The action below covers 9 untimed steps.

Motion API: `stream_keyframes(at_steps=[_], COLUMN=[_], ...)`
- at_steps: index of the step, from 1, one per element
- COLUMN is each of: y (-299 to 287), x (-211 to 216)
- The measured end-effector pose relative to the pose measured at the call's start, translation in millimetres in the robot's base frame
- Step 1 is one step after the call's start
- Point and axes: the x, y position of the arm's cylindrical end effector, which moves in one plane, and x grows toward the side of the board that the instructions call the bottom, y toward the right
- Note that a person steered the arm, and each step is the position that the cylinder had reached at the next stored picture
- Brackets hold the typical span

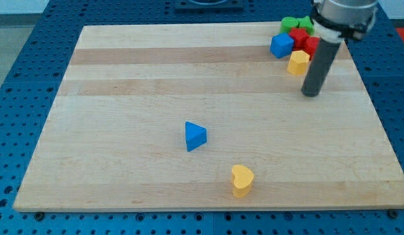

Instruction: Nudge the yellow heart left a bit

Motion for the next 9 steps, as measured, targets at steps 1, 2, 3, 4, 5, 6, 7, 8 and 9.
stream_keyframes(at_steps=[1, 2, 3, 4, 5, 6, 7, 8, 9], y=[0.0, -0.1, -0.1, -3.2, -12.6, -41.0, -96.8, -96.8, -132.6], x=[-58.0, -103.8, -88.7, -25.0, 59.8, 122.5, 225.9, 225.9, 224.0])
